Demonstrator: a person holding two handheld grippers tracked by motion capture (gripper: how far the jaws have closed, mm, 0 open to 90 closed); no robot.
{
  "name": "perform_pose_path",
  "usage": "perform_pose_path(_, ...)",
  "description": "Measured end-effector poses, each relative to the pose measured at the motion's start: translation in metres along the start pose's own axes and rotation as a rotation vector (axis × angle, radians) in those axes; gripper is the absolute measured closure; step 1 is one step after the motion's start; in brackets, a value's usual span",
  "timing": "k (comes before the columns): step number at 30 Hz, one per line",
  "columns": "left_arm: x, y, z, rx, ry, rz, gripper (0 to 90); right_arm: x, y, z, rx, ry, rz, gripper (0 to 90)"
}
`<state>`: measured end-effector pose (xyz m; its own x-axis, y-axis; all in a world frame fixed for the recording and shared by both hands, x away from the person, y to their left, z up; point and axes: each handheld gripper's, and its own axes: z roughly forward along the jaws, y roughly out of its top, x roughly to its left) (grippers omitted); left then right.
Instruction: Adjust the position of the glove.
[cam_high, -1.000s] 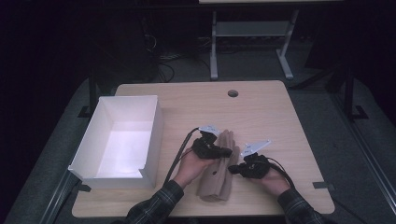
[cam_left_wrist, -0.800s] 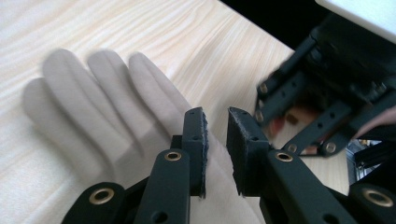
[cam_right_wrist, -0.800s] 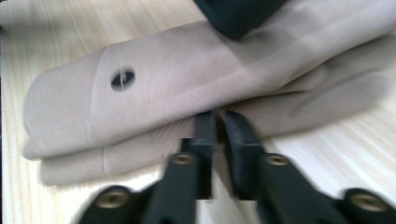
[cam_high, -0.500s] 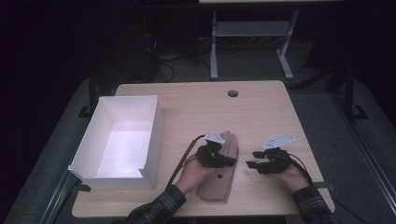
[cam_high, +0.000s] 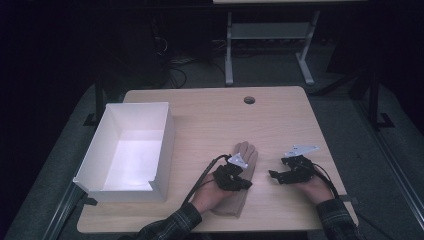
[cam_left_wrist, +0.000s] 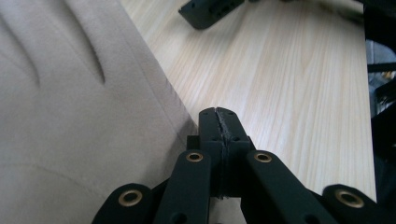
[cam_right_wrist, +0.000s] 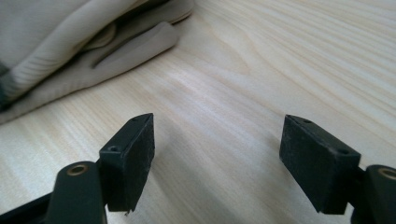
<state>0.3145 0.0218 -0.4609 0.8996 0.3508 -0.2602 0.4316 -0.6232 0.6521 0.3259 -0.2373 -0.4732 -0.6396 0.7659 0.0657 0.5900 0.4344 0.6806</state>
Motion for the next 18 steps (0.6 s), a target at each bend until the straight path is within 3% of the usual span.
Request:
perform_pose_path(4,0.001,-0.004,-0.009,0.029,0.011,0.016,89.4,0.002,-0.001,0.003,-0.009,-0.025,-0.018,19.5)
perform_pose_path(10,0.006,-0.011,-0.021,0.056,0.024,0.022,89.4,0.003,-0.003,0.005,-0.020,-0.033,-0.007,13.8)
perform_pose_path(18,0.010,-0.021,-0.035,0.071,0.053,0.009,89.3,0.002,-0.008,0.005,-0.060,-0.029,-0.009,13.0)
